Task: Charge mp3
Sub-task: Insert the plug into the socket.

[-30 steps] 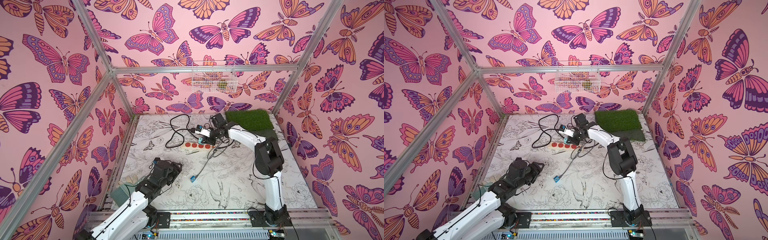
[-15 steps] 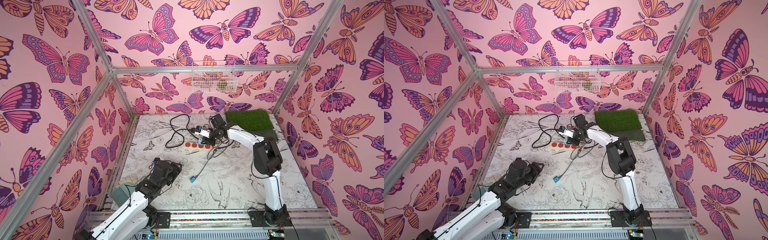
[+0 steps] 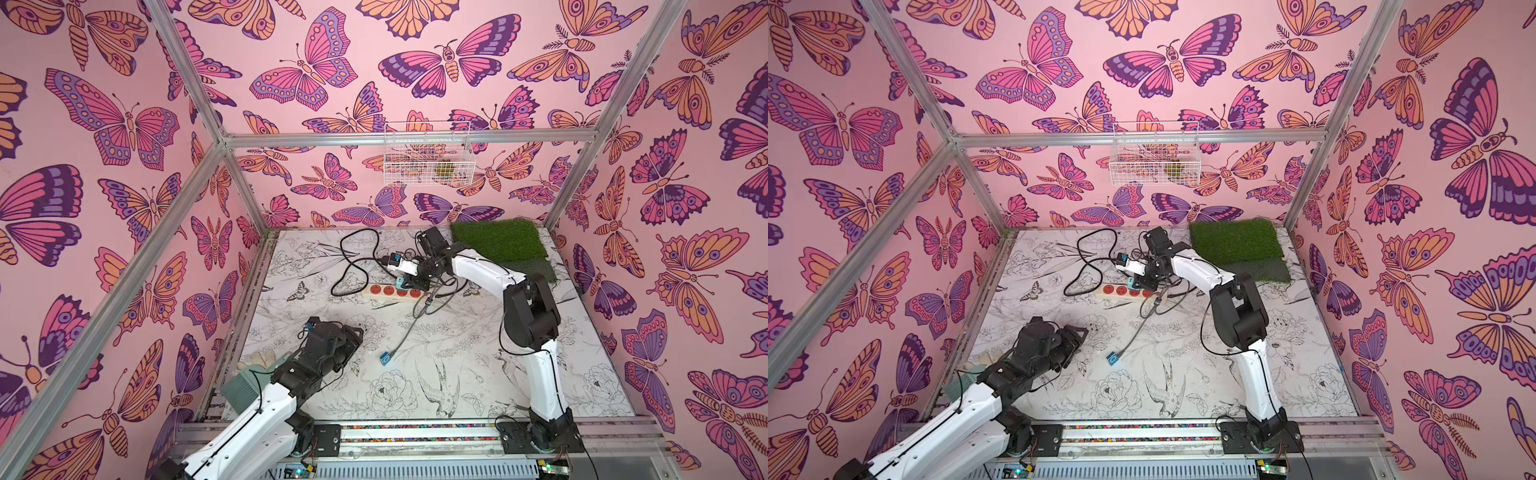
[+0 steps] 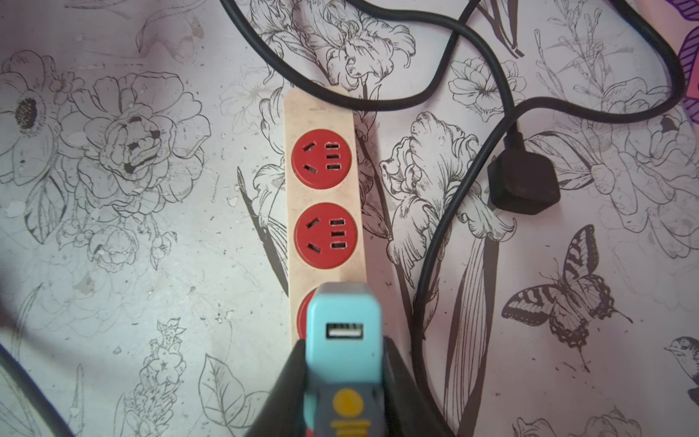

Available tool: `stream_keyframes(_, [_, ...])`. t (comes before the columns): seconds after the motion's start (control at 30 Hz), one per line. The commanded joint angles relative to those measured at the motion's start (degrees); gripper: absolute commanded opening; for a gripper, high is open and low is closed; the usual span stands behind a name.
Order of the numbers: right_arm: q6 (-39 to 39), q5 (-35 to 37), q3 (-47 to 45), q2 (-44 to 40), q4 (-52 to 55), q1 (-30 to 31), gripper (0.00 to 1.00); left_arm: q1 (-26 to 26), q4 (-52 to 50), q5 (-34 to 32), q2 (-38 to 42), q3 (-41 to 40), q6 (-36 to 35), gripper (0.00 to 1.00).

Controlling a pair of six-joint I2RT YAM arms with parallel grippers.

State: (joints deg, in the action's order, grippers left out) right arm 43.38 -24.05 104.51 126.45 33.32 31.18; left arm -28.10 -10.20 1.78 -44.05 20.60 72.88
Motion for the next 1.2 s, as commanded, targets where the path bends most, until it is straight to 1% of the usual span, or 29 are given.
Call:
stream_keyframes(0.0, [2.83,5.67,1.05,3.27,6.51,1.33,0.00,0.32,0.63,0.24,0.54,-1.18,-0.34,0.63])
stream_keyframes(0.03, [3.62,8.36,1.23,3.55,6.90,1.87,0.00,0.32,0.57,0.16,0.55,-1.18,-0.29,0.64])
stream_keyframes(0.1, [4.26,10.89,1.99,4.15,7.95,2.61,0.00,0.41,0.62,0.13,0.44,-1.18,-0.22,0.64])
stream_keyframes(0.2, [2.15,8.02,2.01,4.35,7.85,2.73,0.00,0.50,0.96,0.41,0.07,-1.18,-0.32,0.64])
stream_keyframes(0.27, [1.52,8.16,2.03,5.54,7.26,2.74,0.00,0.50,0.93,0.50,0.07,-1.15,-0.53,0.64])
stream_keyframes(0.4, [0.54,9.33,6.50,9.80,10.81,2.35,0.00,0.66,0.71,0.85,0.30,-1.18,-0.55,0.64])
stream_keyframes(0.47, [0.07,8.89,6.78,10.79,10.83,1.92,0.00,0.72,0.46,0.77,0.36,-1.18,-0.59,0.64])
stream_keyframes(0.6, [-0.73,6.85,7.37,11.30,10.60,1.28,0.00,0.94,0.45,0.82,0.25,-1.18,-0.55,0.64])
stream_keyframes(0.83, [-2.51,5.95,8.50,11.79,12.29,1.08,0.00,1.46,0.35,1.38,-0.09,-1.09,-1.14,0.64])
stream_keyframes(1.03, [-2.96,7.74,11.38,13.17,15.59,0.85,0.00,1.73,0.35,1.56,-0.47,-1.05,-1.35,0.64])
stream_keyframes(1.17, [-4.40,7.16,12.95,14.18,18.26,0.90,0.00,1.99,0.29,1.65,-0.67,-1.09,-1.43,0.64])
